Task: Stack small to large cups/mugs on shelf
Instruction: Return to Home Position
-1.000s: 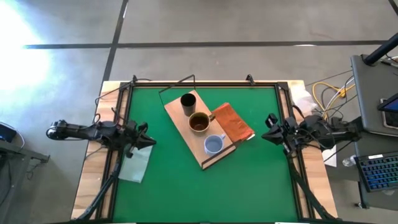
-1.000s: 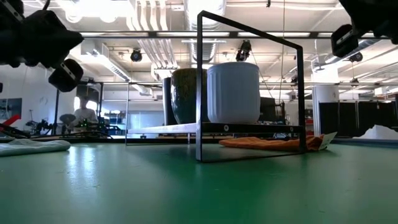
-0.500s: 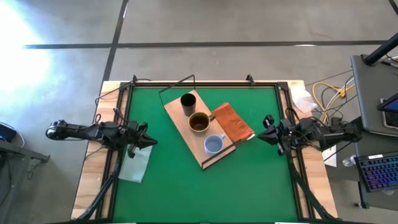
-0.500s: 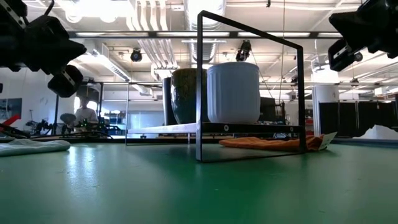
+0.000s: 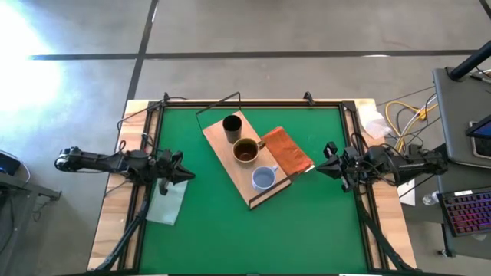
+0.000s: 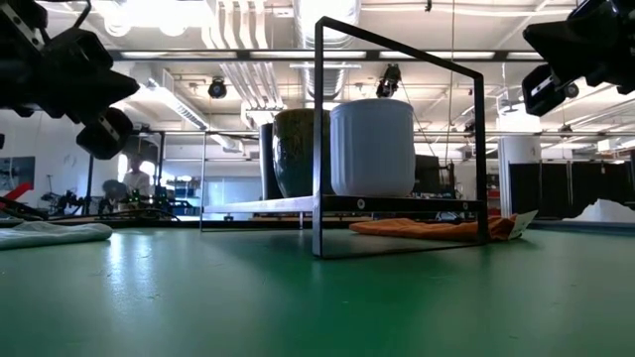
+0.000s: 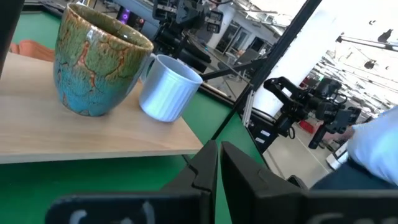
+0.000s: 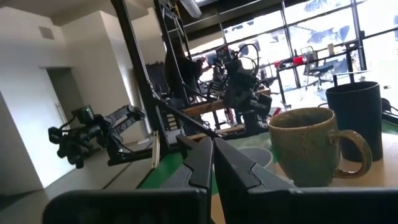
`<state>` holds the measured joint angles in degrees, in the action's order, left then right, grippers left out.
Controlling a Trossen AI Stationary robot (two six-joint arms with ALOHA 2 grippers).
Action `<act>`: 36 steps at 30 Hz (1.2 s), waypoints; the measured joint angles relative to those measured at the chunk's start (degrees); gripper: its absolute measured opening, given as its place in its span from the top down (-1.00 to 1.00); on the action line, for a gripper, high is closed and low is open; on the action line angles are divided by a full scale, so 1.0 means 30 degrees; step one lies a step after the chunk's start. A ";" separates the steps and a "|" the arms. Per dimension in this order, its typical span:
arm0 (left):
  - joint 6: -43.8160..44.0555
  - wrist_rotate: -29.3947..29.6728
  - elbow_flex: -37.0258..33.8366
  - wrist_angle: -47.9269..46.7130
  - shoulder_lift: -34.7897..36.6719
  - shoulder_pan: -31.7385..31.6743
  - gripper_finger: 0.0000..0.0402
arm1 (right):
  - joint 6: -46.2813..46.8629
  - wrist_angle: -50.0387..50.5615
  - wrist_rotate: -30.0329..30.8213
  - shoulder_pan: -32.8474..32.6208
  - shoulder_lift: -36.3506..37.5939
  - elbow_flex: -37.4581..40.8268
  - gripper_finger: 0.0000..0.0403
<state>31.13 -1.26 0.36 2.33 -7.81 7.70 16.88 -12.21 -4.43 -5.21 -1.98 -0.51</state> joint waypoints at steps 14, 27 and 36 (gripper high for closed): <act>-0.0006 -0.0015 -0.0008 0.0000 -0.0745 0.0000 0.97 | 0.0000 0.0000 0.0006 0.0000 0.0000 0.0000 0.96; -0.0008 -0.0022 -0.0015 0.0002 -0.1013 0.0000 0.97 | 0.0007 -0.0007 0.0000 0.0000 0.0000 -0.0007 0.96; -0.0010 -0.0022 -0.0015 0.0006 -0.1020 0.0000 0.97 | 0.0007 -0.0007 0.0006 0.0000 0.0000 -0.0015 0.96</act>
<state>31.10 -1.32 0.32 2.35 -10.87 7.70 16.91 -12.23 -4.41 -5.21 -1.98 -0.56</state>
